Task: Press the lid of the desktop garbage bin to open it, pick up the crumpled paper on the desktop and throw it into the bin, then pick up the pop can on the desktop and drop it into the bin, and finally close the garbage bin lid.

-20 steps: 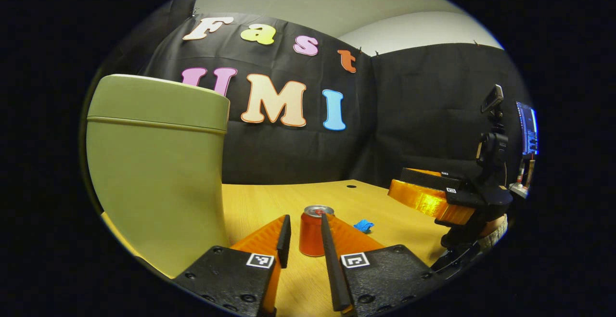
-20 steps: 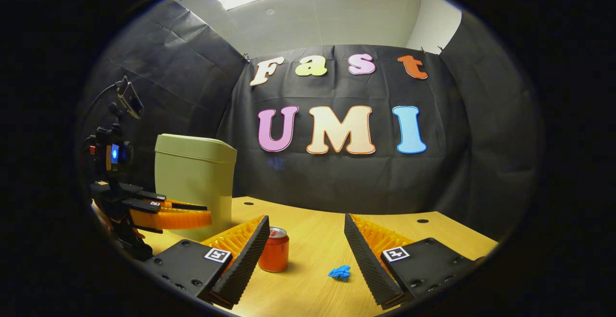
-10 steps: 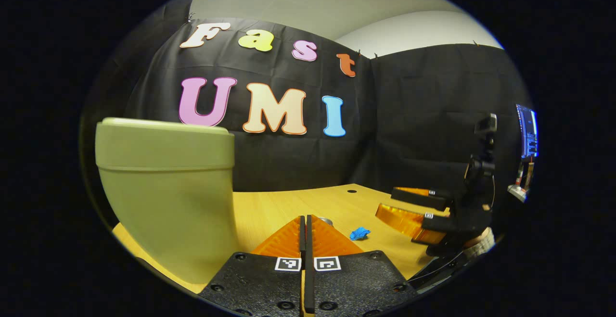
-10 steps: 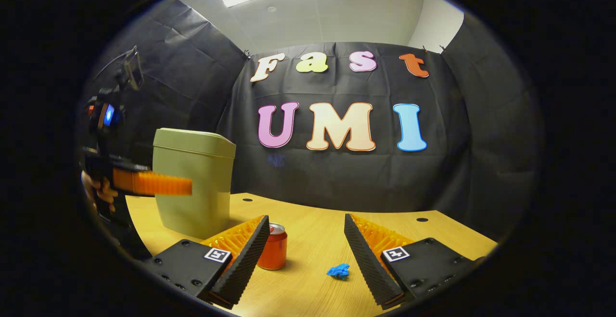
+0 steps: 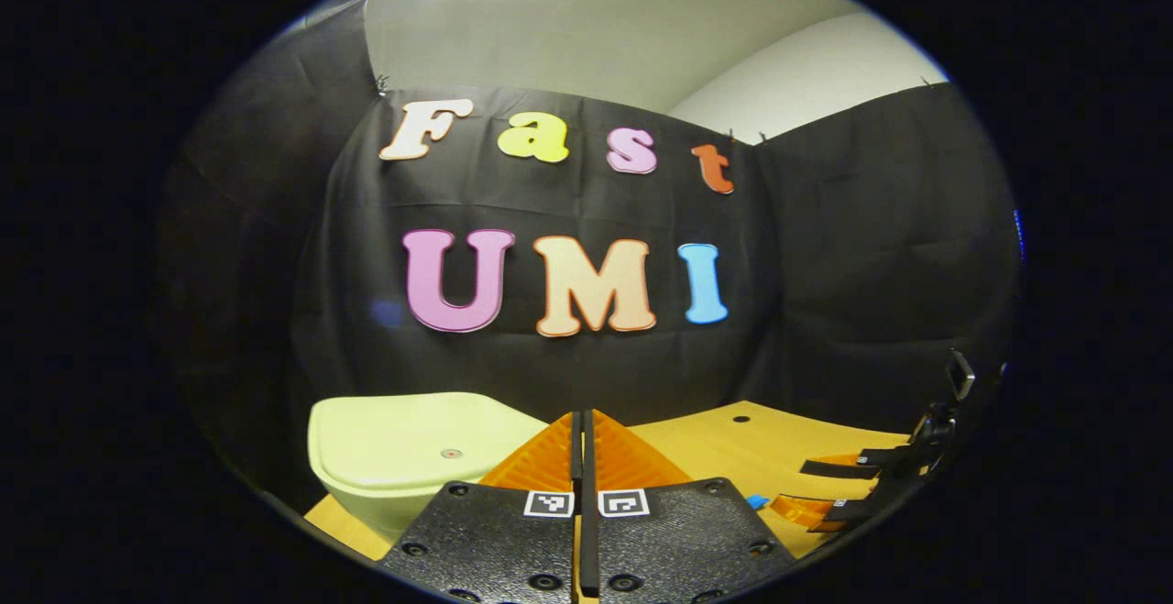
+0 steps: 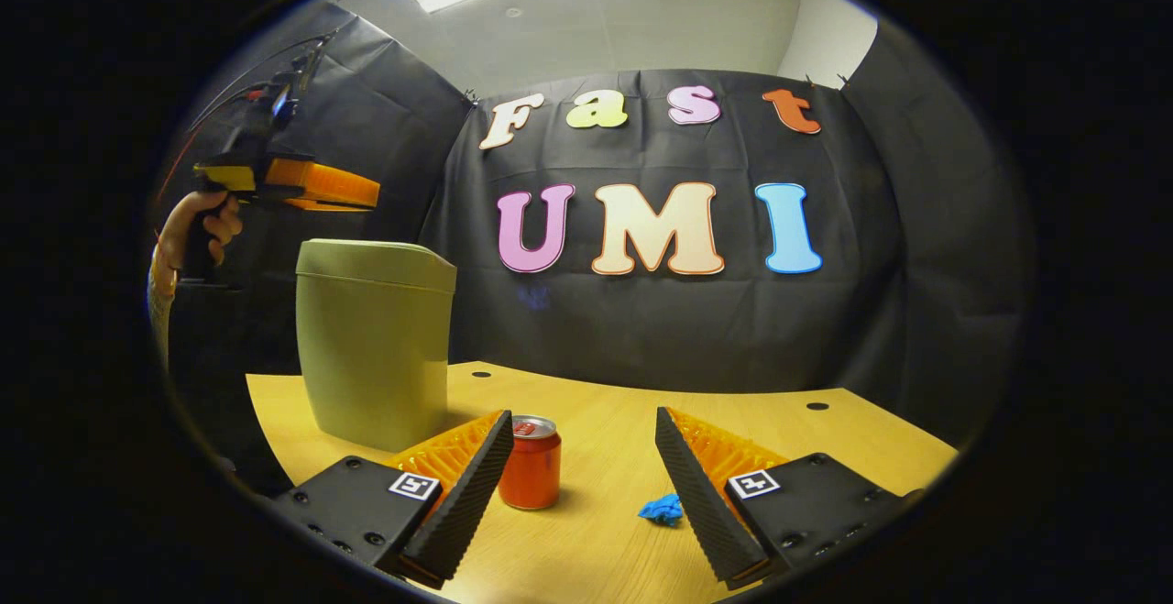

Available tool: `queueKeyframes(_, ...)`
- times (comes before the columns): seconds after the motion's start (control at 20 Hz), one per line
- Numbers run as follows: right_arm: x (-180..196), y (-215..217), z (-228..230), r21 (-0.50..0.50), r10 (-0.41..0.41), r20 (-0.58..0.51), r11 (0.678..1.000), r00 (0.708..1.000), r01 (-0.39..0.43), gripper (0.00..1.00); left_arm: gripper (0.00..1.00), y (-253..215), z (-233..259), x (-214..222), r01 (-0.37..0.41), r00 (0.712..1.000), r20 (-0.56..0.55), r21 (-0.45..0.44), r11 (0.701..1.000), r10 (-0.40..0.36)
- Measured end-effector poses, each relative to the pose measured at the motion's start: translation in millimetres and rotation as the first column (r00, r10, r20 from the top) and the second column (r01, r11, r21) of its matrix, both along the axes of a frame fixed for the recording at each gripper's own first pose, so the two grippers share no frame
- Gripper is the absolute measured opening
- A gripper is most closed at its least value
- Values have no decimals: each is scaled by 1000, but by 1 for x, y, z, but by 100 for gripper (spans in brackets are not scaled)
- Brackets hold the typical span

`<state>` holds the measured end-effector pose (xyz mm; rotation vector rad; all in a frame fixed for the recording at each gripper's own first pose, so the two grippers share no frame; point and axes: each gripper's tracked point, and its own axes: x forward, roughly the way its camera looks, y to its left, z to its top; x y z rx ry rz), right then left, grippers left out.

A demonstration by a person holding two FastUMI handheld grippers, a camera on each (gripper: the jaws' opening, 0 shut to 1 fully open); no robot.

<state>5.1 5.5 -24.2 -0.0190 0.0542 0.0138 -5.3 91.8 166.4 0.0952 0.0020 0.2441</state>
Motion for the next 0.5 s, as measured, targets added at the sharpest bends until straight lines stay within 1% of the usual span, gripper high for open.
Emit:
queueKeyframes(0.15, -1, -4, 0, -8, -7, -2, 1000, 1000, 7, 98, 0, 27, -7, -3, -60, 997, -40, -2, 998, 60)
queueKeyframes(0.25, -1, -5, 1, 9, -3, 0, 1000, 1000, 3, 98, 0, 42, -11, -5, -95, 994, -55, -4, 995, 94)
queueKeyframes(0.35, -2, -6, 7, 23, -3, 14, 1000, 1000, 3, 98, 0, 50, -19, -6, -112, 991, -76, -14, 994, 110)
queueKeyframes(0.5, -4, -17, 9, 3, -29, 24, 1000, 999, 29, 98, 0, 52, -34, -7, -112, 987, -123, -41, 993, 106)
